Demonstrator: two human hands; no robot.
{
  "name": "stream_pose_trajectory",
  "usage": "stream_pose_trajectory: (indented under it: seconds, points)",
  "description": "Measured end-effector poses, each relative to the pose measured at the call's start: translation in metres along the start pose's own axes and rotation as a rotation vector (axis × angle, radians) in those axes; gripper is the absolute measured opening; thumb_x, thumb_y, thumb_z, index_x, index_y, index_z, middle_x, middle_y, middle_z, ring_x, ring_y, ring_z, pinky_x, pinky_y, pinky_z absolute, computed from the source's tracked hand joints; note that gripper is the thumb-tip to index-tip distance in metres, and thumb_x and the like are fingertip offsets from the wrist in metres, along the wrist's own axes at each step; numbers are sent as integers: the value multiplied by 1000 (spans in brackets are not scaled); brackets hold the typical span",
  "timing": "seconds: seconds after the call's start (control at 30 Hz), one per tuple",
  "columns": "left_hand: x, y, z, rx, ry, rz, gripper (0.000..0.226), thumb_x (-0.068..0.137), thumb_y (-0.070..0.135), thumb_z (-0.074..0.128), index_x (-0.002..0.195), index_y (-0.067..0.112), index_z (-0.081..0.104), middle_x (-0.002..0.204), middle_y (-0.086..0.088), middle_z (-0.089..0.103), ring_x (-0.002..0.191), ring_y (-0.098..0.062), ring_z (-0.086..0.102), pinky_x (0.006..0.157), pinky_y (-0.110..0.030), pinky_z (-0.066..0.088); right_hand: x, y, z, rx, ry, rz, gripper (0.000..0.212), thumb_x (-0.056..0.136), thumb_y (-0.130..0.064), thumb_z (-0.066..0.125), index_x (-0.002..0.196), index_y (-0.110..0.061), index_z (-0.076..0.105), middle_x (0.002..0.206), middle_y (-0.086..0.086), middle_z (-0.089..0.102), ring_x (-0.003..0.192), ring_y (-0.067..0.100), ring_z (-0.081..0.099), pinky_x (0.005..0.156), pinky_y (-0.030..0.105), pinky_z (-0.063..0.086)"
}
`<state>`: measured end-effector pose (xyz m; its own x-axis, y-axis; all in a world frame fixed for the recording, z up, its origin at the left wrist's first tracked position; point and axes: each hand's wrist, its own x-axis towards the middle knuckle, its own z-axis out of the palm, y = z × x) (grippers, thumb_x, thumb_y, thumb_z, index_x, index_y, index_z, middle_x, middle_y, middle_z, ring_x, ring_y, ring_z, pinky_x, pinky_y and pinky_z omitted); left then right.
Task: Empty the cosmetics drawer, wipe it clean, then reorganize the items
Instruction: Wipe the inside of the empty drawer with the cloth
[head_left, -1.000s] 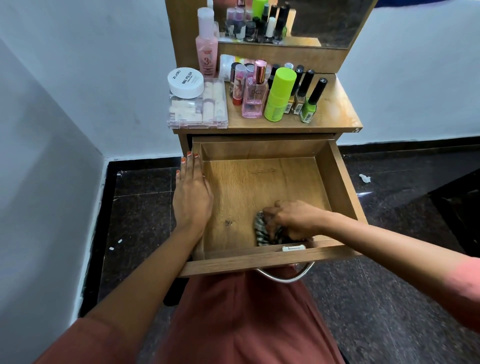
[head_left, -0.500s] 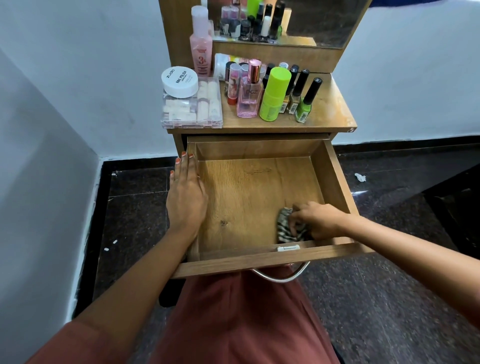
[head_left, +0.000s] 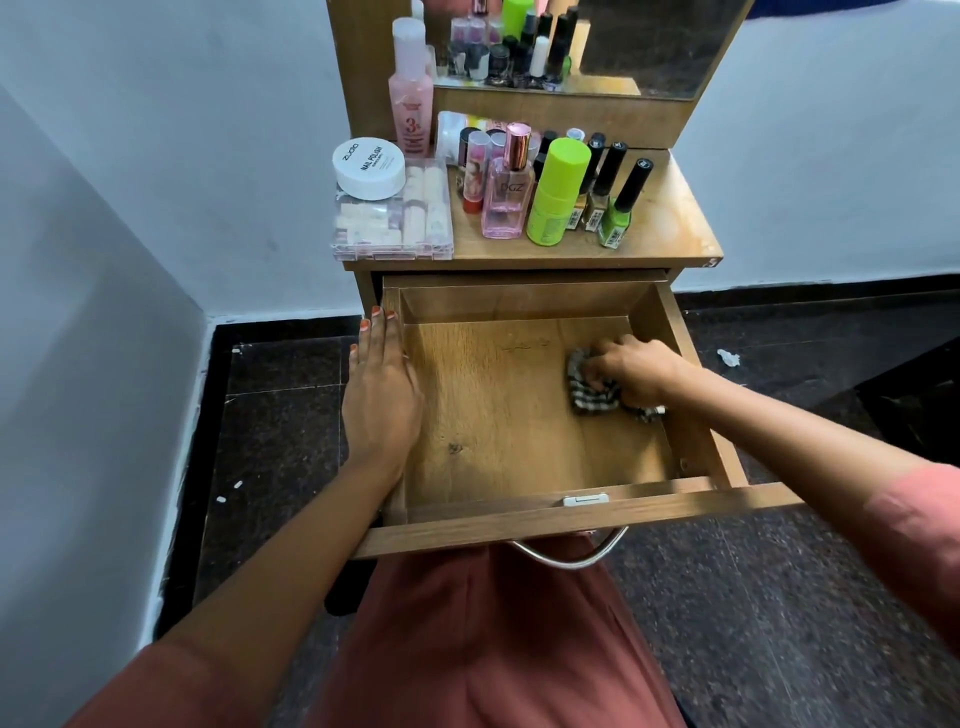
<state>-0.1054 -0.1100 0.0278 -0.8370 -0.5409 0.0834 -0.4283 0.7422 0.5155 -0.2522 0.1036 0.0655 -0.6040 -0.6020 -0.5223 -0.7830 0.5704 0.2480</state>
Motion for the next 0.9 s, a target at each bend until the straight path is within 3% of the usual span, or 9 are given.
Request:
stream_pose_trajectory:
  seconds: [0.17,0.3,0.43,0.5,0.77,0.9]
  points:
    - [2,-1,-1,16,0,1,48,98,12,28,145,7,20,156,-8,14,145,-20,11,119,-33,11,10,7,-6,56,100,54,50,87,-17,55,134,-20,39,142,9,37,127,31,41,87,40,49]
    - [2,-2,-3,20,11,12,47,98,11,28,144,6,22,155,-10,16,145,-21,13,119,-33,11,-2,2,-1,39,-36,74,67,80,-40,64,137,-24,32,143,8,34,122,29,46,87,40,48]
    - [1,-2,-4,13,12,3,47,98,10,29,144,6,23,155,-10,16,144,-22,14,119,-34,13,-21,-4,8,-45,-180,41,86,77,-18,69,144,-24,14,153,10,13,126,29,40,91,36,49]
    - [1,-1,-3,10,6,11,47,98,11,28,144,6,23,155,-10,16,144,-22,14,119,-35,14,-32,-6,18,-58,-195,25,86,79,-16,66,145,-25,11,154,12,9,126,29,40,93,36,48]
    - [1,-2,-1,13,5,15,47,98,10,28,144,5,22,155,-10,16,144,-22,14,119,-34,12,-57,-13,37,124,-141,17,65,84,-10,52,141,-25,25,148,9,22,119,30,45,88,36,46]
    - [1,0,-1,4,9,18,47,98,9,28,144,4,21,155,-11,16,144,-23,13,119,-33,12,-58,-13,41,302,-63,37,50,79,-3,51,124,-24,47,134,6,40,111,30,50,78,35,46]
